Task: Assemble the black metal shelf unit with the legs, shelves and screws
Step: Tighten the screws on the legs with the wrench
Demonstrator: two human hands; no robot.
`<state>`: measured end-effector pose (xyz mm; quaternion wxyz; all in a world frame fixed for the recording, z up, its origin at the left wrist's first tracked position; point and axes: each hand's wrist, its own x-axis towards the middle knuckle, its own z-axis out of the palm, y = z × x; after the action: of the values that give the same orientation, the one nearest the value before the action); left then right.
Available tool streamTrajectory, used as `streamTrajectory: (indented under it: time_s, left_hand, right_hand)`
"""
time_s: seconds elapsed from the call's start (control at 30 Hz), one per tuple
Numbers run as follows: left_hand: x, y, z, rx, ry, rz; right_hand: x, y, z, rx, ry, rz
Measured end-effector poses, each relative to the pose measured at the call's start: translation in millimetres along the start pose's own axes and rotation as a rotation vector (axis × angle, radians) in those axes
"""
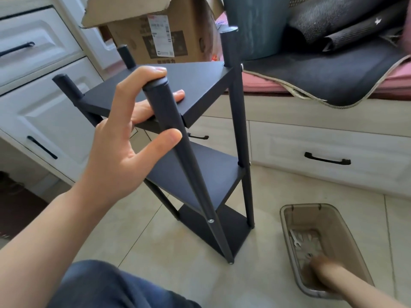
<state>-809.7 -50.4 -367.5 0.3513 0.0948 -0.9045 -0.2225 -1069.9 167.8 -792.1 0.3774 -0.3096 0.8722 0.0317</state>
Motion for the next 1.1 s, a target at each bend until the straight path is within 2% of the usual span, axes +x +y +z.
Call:
streamTrajectory:
  time_s: [0.07,0.13,0.27,0.33,0.43,0.5,0.57,0.63,0.73,0.83,0.97,1.1]
  left_hand:
    - [0,0,1,0.005,-0.003,0.007]
    - [0,0,1,-0.003,0.0,0.007]
    - [0,0,0,-0.015,0.01,-0.001]
    - [0,-1,1,-0.02,0.01,-0.011]
    - [-1,-2,1,-0.018,0.025,-0.031]
    - [-1,-2,1,-0.001,0.029,-0.039]
    - [-1,-2,0,0.019,0.043,-0.042]
    - [-2,-3,1,0.031,0.063,-0.043]
    - [-4,-6,1,0.053,0.084,-0.037]
    - [-5,-8,0,0.069,0.085,-0.039]
    - [-4,-8,-4,0.079,0.056,-0.022]
    - [-4,-12,-8,0.087,0.063,0.024]
  right_hand:
    - [-6,3,-5,-0.106,0.032,-0.082]
    - [-7,3,-7,-0.088,0.042,-0.103]
    - [-18,-5,-19,-0.067,-0.001,-0.028]
    - [-24,-7,-26,-0.116,0.031,-0.056]
    - [-41,-23,-58,-0.178,-0.012,-0.104]
    - [-58,-37,-91,-0.168,0.015,-0.17]
    - [-83,-48,-127,-0.036,0.1,-0.284]
    - [-125,-67,-165,0.282,0.128,-0.421]
    - [-189,-108,-215,0.775,0.042,-0.563]
    - [-233,-148,-248,1.093,-0.058,-0.602]
    - [-261,-192,-268,1.363,-0.126,-0.633]
    - [-266,-226,-264,1.418,-0.149,-0.686]
